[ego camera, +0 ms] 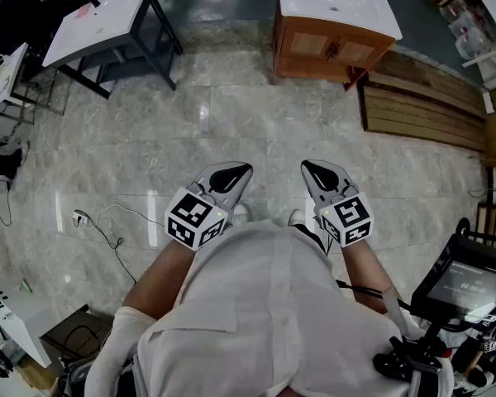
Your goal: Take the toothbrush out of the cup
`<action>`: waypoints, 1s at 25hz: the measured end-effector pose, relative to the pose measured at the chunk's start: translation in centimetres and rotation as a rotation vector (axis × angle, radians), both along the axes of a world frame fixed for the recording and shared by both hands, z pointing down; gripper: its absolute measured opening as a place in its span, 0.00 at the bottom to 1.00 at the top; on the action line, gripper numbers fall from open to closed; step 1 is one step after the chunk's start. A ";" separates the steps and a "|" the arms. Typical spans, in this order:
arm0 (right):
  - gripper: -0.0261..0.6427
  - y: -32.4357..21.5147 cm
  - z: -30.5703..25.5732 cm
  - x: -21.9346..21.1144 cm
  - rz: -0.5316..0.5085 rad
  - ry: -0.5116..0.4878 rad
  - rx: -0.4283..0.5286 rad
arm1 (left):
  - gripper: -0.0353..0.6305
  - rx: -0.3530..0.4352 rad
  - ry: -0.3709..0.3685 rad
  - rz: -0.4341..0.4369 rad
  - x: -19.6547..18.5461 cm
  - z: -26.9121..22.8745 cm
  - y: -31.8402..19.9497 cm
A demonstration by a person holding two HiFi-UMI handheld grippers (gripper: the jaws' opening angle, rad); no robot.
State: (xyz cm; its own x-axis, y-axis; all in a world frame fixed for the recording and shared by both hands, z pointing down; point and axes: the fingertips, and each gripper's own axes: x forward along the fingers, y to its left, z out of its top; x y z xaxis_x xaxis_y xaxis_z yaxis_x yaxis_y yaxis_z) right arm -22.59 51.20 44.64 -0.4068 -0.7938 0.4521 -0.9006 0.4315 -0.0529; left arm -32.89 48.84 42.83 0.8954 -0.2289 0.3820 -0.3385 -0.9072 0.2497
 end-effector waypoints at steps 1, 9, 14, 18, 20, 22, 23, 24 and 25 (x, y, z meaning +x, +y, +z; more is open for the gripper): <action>0.05 -0.6 -0.1 -0.6 0.016 -0.007 0.002 | 0.06 0.006 -0.001 0.006 -0.7 -0.1 -0.7; 0.05 -3.2 0.0 -3.7 0.062 -0.019 -0.011 | 0.06 0.004 0.015 0.020 -3.9 0.5 -4.6; 0.05 -5.7 0.7 -0.9 0.088 -0.034 -0.030 | 0.06 -0.006 0.023 0.041 -1.0 0.7 -7.2; 0.05 -9.3 0.8 1.1 0.051 -0.048 -0.016 | 0.06 -0.001 0.025 0.042 1.6 0.0 -9.9; 0.05 -11.2 0.4 2.7 0.040 -0.035 0.008 | 0.06 -0.003 0.021 0.038 3.3 -0.4 -11.4; 0.05 -13.1 -0.1 4.4 0.034 -0.040 0.021 | 0.06 -0.006 0.016 0.039 5.0 -0.7 -12.8; 0.05 -13.9 -0.3 5.0 0.030 -0.050 0.024 | 0.06 -0.008 0.017 0.038 5.8 -0.9 -13.5; 0.05 -14.6 -0.4 5.6 0.026 -0.057 0.028 | 0.06 -0.008 0.019 0.036 6.7 -1.1 -14.1; 0.05 -15.3 -0.6 6.3 0.022 -0.060 0.032 | 0.06 -0.006 0.022 0.035 7.5 -1.4 -14.7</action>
State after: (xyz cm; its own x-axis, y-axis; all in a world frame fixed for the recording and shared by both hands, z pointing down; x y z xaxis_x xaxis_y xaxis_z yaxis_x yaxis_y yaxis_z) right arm -16.25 35.93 44.09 -0.4148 -0.8166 0.4013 -0.9055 0.4138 -0.0939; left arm -25.41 34.17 41.45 0.9111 -0.1954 0.3629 -0.3010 -0.9169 0.2620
